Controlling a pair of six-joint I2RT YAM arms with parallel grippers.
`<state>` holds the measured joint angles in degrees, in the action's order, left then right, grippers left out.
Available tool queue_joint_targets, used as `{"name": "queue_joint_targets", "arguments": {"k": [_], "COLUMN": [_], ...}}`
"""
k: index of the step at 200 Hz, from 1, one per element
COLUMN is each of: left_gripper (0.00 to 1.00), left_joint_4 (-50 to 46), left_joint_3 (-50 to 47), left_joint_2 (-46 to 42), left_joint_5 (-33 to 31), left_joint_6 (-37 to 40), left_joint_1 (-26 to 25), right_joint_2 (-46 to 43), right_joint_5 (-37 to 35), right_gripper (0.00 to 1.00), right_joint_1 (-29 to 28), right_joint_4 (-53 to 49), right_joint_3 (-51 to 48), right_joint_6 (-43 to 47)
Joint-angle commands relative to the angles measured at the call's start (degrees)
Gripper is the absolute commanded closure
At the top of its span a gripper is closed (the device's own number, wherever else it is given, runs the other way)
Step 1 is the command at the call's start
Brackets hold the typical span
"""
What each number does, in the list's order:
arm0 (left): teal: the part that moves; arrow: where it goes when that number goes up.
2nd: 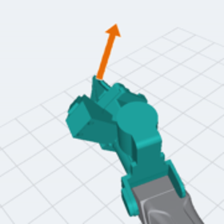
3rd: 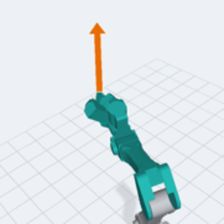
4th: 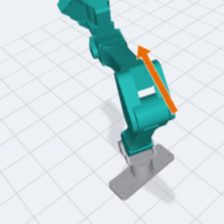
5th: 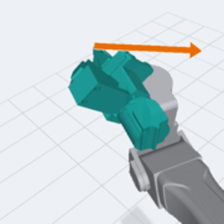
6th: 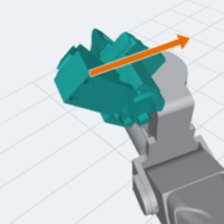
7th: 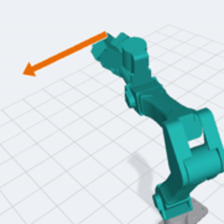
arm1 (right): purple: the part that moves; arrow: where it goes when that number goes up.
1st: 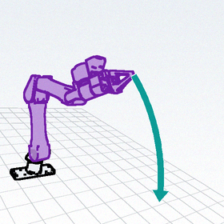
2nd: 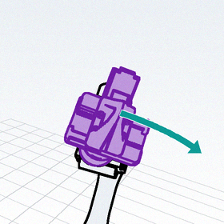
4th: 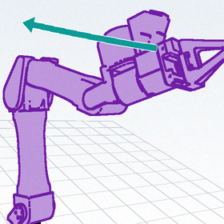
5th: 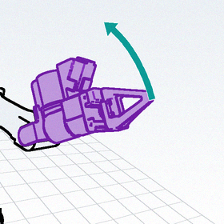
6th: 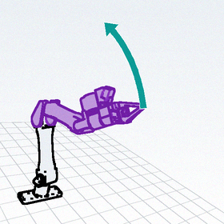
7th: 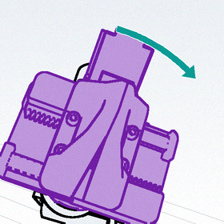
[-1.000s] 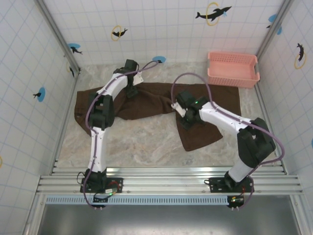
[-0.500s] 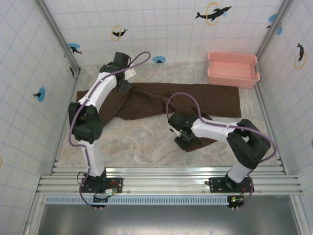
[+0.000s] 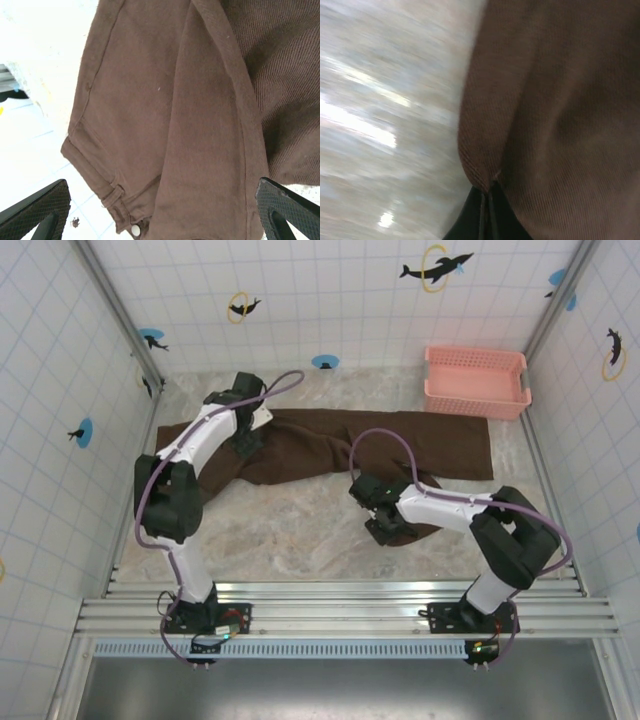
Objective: Roll up the long pants
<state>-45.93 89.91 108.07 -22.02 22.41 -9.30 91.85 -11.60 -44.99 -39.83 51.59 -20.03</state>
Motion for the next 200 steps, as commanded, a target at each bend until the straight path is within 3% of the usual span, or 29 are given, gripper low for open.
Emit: {"name": "queue_joint_targets", "arguments": {"k": [1,35,69,135,200], "left_gripper": [0.03,0.03,0.03,0.03,0.03], "left_joint_4": [0.88,1.10,1.53,1.63,-0.17], "left_joint_3": [-1.55,-2.14,-3.72,-6.81,-14.40], "left_joint_2": [-4.62,-6.17,-8.02,-12.66,-16.54], "left_joint_5": [-0.84,0.01,1.37,2.38,-0.65], "left_joint_6": [-1.58,-1.92,-2.48,-1.98,-5.01], "left_joint_1": [0.73,0.85,0.79,0.86,0.86], "right_joint_2": [-10.08,-18.17,-14.68,5.09,26.61], "right_joint_5": [-8.78,-5.84,-3.26,-0.44,-0.96], "right_gripper": [1.00,1.00,1.00,1.00,1.00], "right_joint_1": [6.34,23.09,32.74,41.88,46.34], "right_joint_4": [-9.09,-8.00,-3.83,5.98,5.78], "right_joint_3": [4.74,10.28,16.23,29.21,49.57], "right_joint_6": [0.46,4.42,7.36,10.99,16.35]}}
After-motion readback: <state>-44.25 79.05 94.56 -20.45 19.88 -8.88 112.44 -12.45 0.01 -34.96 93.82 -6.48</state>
